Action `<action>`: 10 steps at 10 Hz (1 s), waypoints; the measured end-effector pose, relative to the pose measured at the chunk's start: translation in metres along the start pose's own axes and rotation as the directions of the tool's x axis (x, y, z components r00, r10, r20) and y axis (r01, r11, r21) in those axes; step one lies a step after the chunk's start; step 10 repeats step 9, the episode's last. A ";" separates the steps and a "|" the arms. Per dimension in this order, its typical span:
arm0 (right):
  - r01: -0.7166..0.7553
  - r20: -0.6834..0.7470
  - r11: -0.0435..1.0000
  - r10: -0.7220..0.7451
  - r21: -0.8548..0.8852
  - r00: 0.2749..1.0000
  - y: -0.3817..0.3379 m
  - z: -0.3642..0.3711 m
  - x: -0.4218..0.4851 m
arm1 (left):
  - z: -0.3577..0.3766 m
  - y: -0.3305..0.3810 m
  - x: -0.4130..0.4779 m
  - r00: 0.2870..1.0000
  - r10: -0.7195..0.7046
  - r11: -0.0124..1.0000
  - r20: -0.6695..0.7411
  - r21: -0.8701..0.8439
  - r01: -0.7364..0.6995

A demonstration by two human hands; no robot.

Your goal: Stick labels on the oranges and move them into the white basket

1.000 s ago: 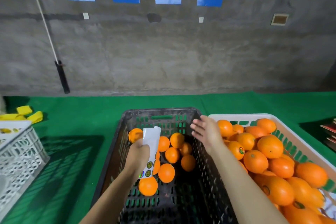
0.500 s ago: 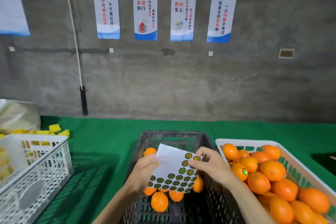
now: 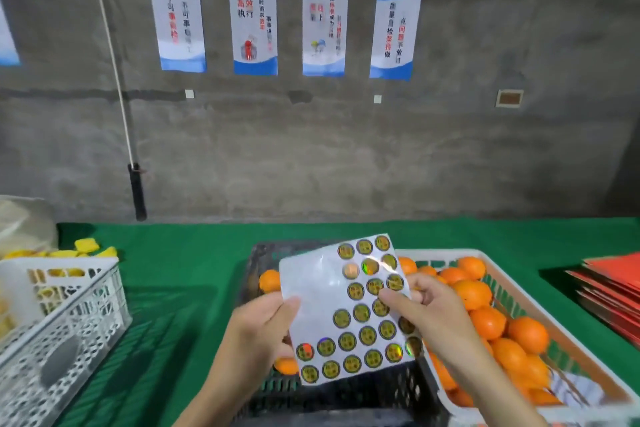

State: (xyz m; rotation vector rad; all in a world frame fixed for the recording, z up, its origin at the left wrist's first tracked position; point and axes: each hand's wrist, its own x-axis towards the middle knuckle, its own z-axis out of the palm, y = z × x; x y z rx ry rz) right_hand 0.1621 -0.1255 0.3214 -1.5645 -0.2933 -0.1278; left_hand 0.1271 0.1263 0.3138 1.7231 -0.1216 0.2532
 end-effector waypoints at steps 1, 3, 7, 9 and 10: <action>-0.024 0.021 0.994 0.026 -0.104 0.999 0.007 -0.020 -0.025 | 0.008 0.000 -0.023 0.999 0.032 0.982 -0.019 0.186 -0.028; -0.252 0.227 0.941 0.303 -0.228 0.925 0.060 -0.068 -0.094 | 0.037 -0.054 -0.088 0.975 -0.193 0.960 0.111 0.226 0.164; -0.677 0.122 0.556 0.808 -0.481 0.577 0.226 -0.107 -0.170 | 0.127 -0.242 -0.160 0.736 -0.672 0.627 0.076 0.588 0.512; -0.691 -0.028 0.500 0.800 -0.522 0.600 0.267 -0.102 -0.182 | 0.143 -0.284 -0.160 0.689 -0.724 0.588 0.033 0.552 0.592; -0.691 -0.028 0.500 0.800 -0.522 0.600 0.267 -0.102 -0.182 | 0.143 -0.284 -0.160 0.689 -0.724 0.588 0.033 0.552 0.592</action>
